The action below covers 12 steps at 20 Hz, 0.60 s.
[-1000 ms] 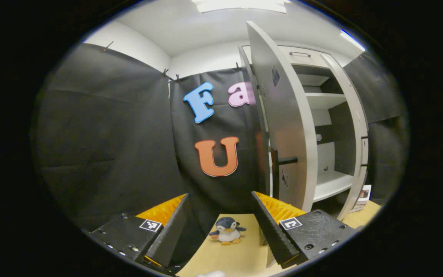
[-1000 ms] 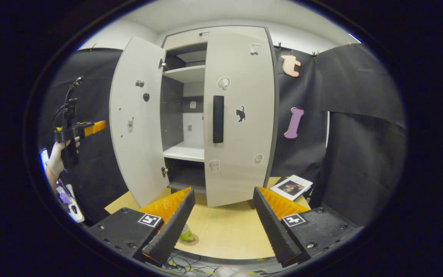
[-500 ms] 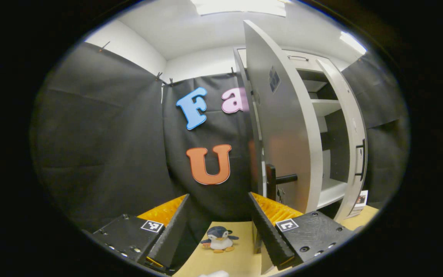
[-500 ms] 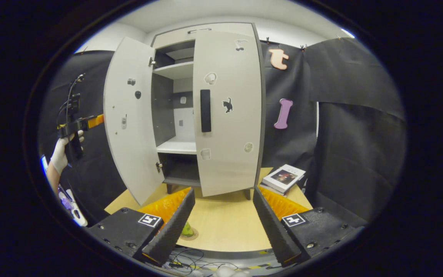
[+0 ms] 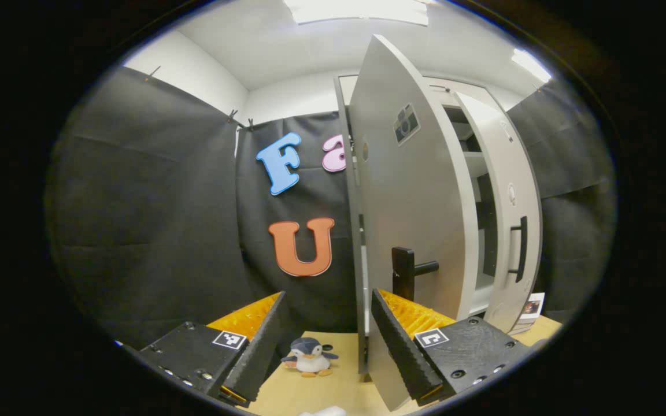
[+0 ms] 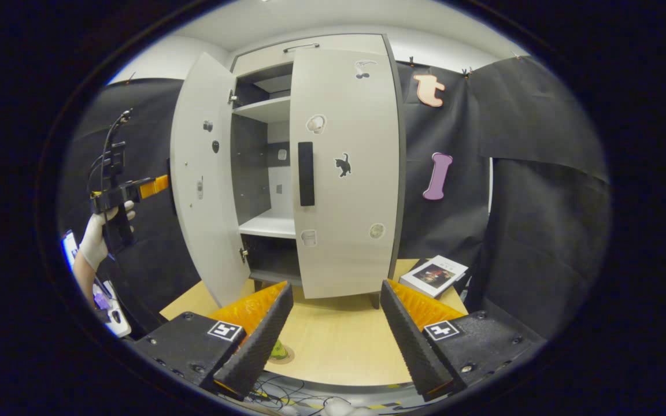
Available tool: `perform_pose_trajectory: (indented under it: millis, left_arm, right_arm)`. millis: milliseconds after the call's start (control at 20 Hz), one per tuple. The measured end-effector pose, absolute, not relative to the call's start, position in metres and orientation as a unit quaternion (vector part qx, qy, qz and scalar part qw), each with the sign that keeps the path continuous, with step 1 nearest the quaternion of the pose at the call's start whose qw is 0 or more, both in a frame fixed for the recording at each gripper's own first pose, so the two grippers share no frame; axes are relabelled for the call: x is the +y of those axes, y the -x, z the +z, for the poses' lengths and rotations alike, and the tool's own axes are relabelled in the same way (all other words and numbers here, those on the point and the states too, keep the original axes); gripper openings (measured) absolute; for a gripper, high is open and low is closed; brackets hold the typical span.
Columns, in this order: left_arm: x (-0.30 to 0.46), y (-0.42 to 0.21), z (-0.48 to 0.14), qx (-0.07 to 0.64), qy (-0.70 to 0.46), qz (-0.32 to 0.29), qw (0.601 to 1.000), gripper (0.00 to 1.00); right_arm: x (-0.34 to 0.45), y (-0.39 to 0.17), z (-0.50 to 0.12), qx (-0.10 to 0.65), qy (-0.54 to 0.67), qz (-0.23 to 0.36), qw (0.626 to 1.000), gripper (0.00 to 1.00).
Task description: Grasp the bottle in the cabinet with the left hand and place it on the coaster, then close the right door with the right hand and the left door with the left hand.
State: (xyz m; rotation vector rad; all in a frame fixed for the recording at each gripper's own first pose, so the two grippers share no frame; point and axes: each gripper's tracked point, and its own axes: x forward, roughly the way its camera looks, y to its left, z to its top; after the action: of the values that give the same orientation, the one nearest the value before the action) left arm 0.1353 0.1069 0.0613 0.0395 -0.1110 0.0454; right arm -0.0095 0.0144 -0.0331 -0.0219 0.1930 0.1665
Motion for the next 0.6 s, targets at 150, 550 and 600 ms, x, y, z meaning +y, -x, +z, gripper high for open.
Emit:
perform_pose_trajectory:
  millis: [150, 550, 600]
  left_arm:
    - [0.079, -0.140, 0.061, -0.046, -0.025, 0.006, 0.999, 0.94]
    - [0.043, -0.143, 0.058, -0.030, -0.036, -0.015, 0.999, 0.99]
    - [0.038, -0.140, 0.057, -0.029, -0.035, -0.019, 0.999, 0.98]
  right_arm:
    - [0.007, 0.008, -0.031, 0.092, 0.008, 0.085, 0.992, 1.00]
    - [0.001, 0.006, -0.031, 0.094, 0.005, 0.088, 0.992, 1.00]
    - [0.002, 0.006, -0.029, 0.093, 0.006, 0.089, 0.992, 0.99]
